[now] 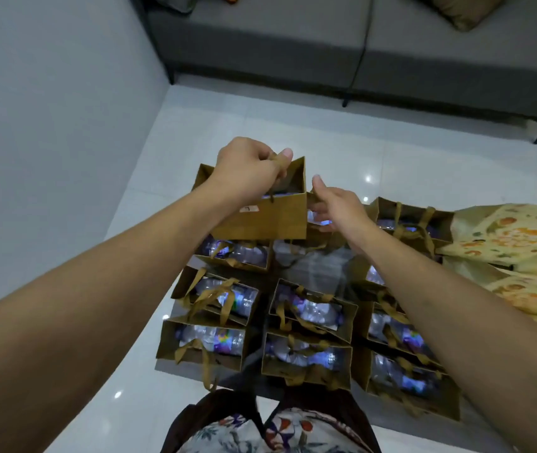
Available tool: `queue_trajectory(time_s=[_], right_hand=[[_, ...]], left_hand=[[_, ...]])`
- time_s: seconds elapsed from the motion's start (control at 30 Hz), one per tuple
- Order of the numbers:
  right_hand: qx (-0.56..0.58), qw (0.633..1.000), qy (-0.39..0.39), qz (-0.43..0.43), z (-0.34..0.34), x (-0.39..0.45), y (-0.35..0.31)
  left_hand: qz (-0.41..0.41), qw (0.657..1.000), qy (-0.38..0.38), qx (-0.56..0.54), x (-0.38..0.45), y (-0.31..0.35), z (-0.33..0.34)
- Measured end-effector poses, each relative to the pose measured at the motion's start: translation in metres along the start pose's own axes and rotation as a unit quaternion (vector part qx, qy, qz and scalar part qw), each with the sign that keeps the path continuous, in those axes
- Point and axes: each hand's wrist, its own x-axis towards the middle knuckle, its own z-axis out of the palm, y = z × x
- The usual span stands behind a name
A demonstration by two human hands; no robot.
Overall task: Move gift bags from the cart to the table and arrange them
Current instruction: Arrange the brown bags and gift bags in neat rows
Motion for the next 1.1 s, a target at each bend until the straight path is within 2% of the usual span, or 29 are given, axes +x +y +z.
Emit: queue_trajectory(time_s=[0.27, 0.33, 0.4, 0.47, 0.53, 0.57, 0.6, 0.67, 0.7, 0.77, 0.83, 1.0, 1.1], right_hand=[[0.016, 0.998, 0.017, 0.065, -0.034, -0.029, 0.015], [0.033, 0.996, 0.05, 0.059, -0.037, -0.035, 0.022], [0.102, 0.99, 0.09, 0.049, -0.036, -0.045, 0.041], [0.139, 0.973, 0.177, 0.053, -0.028, -0.058, 0.07], [-0.005, 0.97, 0.24, 0.047, -0.015, -0.07, 0.111], [-0.104, 0.969, 0.22, 0.035, -0.007, -0.076, 0.132], [-0.202, 0.966, 0.158, 0.02, 0.001, -0.081, 0.15], [-0.363, 0.931, -0.015, -0.013, 0.017, -0.083, 0.176], [-0.42, 0.903, -0.083, -0.032, 0.025, -0.08, 0.188], [-0.469, 0.868, -0.155, -0.05, 0.039, -0.072, 0.208], [-0.48, 0.86, -0.166, -0.052, 0.048, -0.061, 0.223], [-0.51, 0.846, -0.128, -0.09, 0.056, -0.042, 0.234], [-0.547, 0.821, -0.105, -0.125, 0.06, -0.039, 0.23]], left_hand=[[0.033, 0.992, -0.109, 0.05, -0.017, 0.015, 0.046], [0.026, 0.992, -0.117, 0.047, -0.021, 0.016, 0.057], [0.014, 0.993, -0.109, 0.034, -0.024, 0.015, 0.066], [0.003, 0.995, -0.091, 0.027, -0.03, 0.012, 0.074], [-0.005, 0.996, -0.081, 0.023, -0.036, 0.008, 0.081], [-0.007, 0.997, -0.079, 0.02, -0.039, 0.006, 0.084], [-0.008, 0.997, -0.076, 0.019, -0.04, 0.005, 0.086], [-0.005, 0.998, -0.062, 0.021, -0.04, 0.002, 0.086], [-0.003, 0.998, -0.055, 0.025, -0.039, 0.0, 0.085], [-0.002, 0.999, -0.044, 0.031, -0.039, -0.003, 0.085], [0.002, 0.999, -0.033, 0.04, -0.039, -0.006, 0.084], [-0.003, 0.999, -0.003, 0.051, -0.031, -0.017, 0.083], [0.006, 0.998, 0.0, 0.059, -0.03, -0.024, 0.081]])
